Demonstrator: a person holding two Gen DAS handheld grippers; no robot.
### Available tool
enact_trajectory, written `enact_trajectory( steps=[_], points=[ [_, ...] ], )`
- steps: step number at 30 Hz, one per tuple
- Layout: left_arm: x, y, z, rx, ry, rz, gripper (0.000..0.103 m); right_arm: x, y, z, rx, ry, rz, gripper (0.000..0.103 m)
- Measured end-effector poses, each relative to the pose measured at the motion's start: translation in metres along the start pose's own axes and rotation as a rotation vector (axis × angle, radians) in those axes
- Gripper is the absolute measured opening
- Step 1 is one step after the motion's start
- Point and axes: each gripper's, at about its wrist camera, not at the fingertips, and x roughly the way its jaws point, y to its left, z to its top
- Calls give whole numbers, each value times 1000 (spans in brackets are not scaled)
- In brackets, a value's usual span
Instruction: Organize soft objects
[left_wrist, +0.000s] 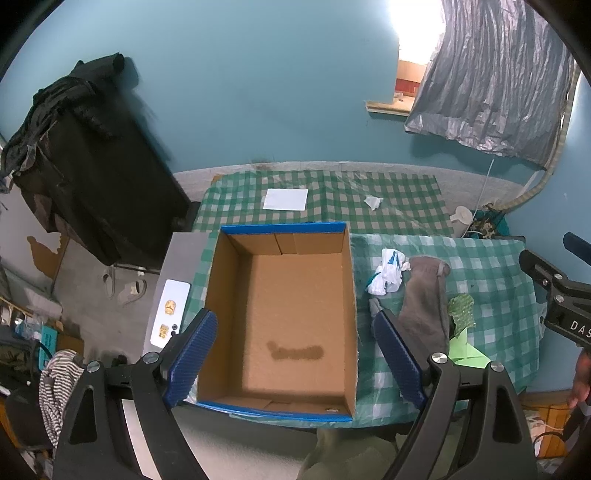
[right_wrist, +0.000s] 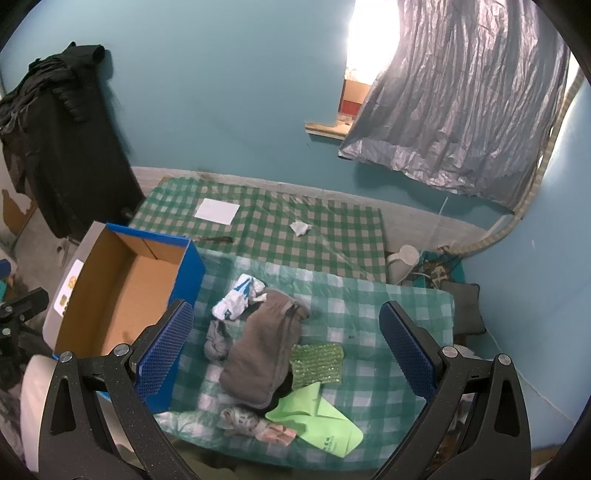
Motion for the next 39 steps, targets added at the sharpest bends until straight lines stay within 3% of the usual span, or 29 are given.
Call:
enact_trajectory(
  steps=[39],
  points=[
    [5, -2, 9, 8, 14, -2, 88, 8, -1, 2, -2, 13, 8, 100]
  ],
)
